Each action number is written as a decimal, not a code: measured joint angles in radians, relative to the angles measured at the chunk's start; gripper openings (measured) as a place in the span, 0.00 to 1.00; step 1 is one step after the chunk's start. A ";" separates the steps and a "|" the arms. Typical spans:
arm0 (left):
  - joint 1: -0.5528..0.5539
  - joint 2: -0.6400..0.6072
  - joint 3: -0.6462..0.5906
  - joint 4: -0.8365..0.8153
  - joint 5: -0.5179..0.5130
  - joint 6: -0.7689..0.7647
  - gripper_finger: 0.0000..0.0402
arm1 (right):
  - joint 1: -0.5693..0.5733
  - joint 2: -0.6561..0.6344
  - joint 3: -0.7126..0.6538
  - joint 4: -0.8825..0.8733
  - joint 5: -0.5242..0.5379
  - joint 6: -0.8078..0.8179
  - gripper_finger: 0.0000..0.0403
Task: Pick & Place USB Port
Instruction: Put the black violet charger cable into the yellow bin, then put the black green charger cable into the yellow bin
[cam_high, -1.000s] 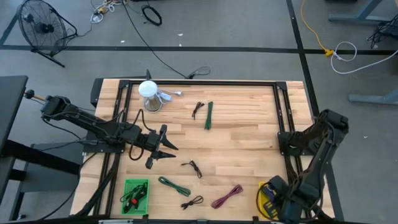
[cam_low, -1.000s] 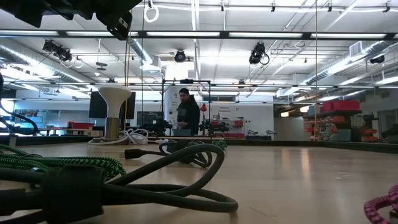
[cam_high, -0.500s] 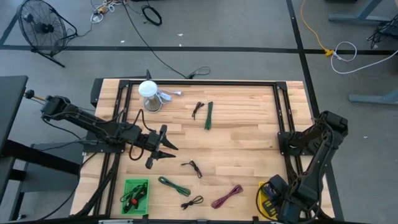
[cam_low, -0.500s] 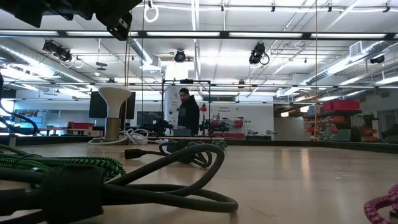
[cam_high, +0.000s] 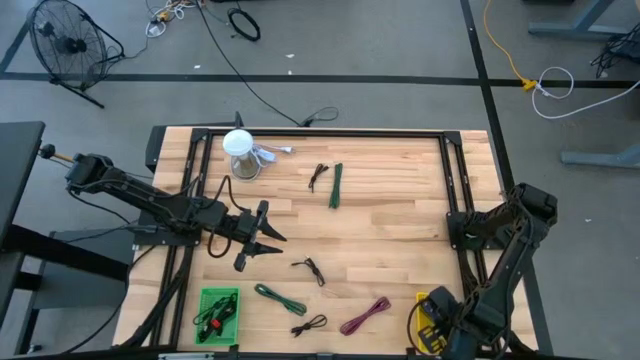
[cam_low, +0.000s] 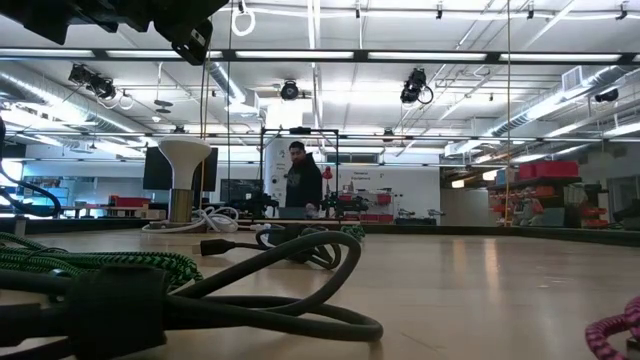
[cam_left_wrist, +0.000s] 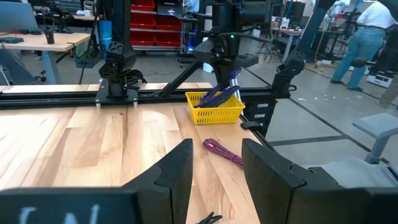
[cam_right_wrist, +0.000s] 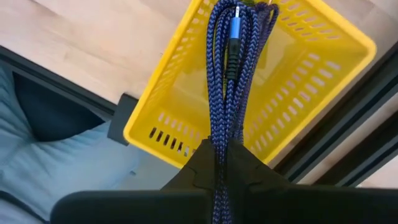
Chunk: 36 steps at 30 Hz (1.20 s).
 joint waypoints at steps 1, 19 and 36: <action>0.000 0.000 0.000 0.000 0.000 0.000 0.35 | -0.003 0.000 0.000 0.002 0.000 0.000 0.03; 0.000 0.000 0.000 0.000 0.000 0.000 0.35 | -0.025 0.001 -0.124 0.161 -0.030 -0.016 0.03; 0.000 0.000 0.000 0.000 0.000 0.000 0.35 | -0.084 -0.006 -0.144 0.174 -0.045 -0.175 0.37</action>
